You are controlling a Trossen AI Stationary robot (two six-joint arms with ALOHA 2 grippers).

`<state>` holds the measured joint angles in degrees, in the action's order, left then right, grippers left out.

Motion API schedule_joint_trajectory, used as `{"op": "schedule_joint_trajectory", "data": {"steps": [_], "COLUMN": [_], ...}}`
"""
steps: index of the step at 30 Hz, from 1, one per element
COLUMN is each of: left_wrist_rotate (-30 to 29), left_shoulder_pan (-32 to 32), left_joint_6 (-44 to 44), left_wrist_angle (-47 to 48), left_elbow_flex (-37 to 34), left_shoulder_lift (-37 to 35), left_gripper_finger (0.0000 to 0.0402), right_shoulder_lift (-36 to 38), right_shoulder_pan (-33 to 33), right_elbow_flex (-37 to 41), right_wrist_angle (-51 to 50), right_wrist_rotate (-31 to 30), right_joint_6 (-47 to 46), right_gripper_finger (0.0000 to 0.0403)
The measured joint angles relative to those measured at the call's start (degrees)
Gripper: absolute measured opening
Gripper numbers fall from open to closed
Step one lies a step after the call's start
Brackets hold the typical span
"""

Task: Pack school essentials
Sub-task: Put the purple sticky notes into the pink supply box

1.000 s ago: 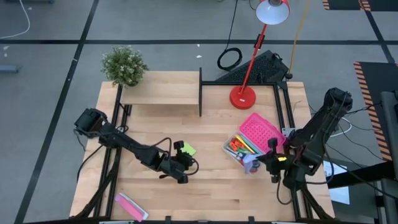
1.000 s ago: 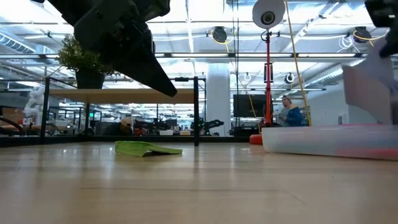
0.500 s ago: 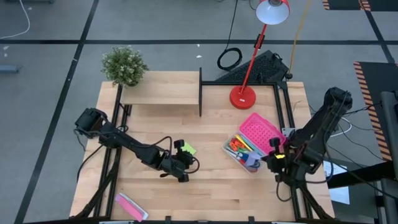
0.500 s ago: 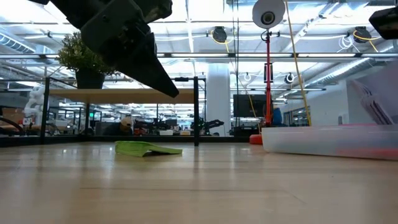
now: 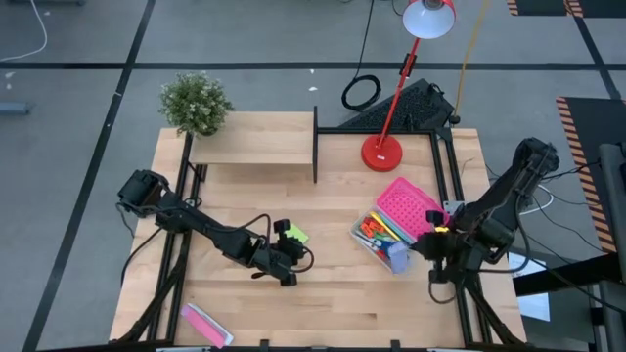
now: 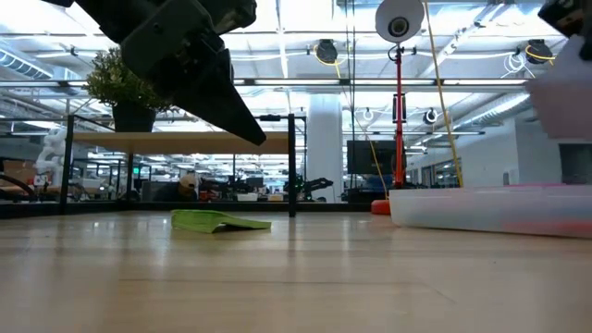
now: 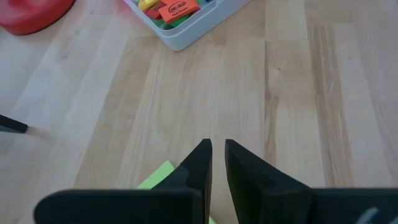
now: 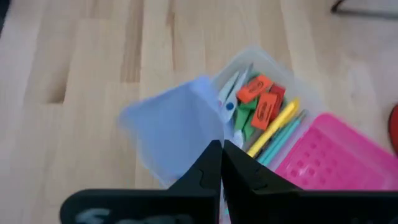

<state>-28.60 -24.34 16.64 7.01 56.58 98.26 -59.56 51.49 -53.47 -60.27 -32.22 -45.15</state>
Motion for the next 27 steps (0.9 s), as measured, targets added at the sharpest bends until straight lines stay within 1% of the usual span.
{"op": "schedule_joint_trajectory", "data": {"steps": [5,8,12,18,27], "left_wrist_rotate": [0.0,0.1,0.1,0.2,0.1], "left_shoulder_pan": [-0.3,-0.8,-1.4,-1.5,-1.3], "left_joint_6": [0.0,0.0,0.0,0.0,-0.2], "left_wrist_angle": [0.0,0.3,0.5,0.5,0.4], "left_elbow_flex": [0.0,0.0,0.0,0.0,0.0], "left_shoulder_lift": [0.0,0.0,0.0,0.0,0.0], "left_gripper_finger": [0.0049,0.0049,0.0049,0.0049,0.0049], "right_shoulder_lift": [-0.6,-0.6,-0.5,-0.5,-0.4], "right_shoulder_pan": [-2.5,-2.9,-3.1,-3.1,-3.1], "right_elbow_flex": [1.4,2.1,2.1,0.4,-3.2], "right_wrist_angle": [0.0,-0.1,-3.0,-8.7,-9.0], "right_wrist_rotate": [5.1,6.9,7.3,10.0,10.0], "right_joint_6": [-0.9,-0.9,-3.0,-6.5,-6.3], "right_gripper_finger": [0.0,0.0,0.0,0.0,0.0]}}
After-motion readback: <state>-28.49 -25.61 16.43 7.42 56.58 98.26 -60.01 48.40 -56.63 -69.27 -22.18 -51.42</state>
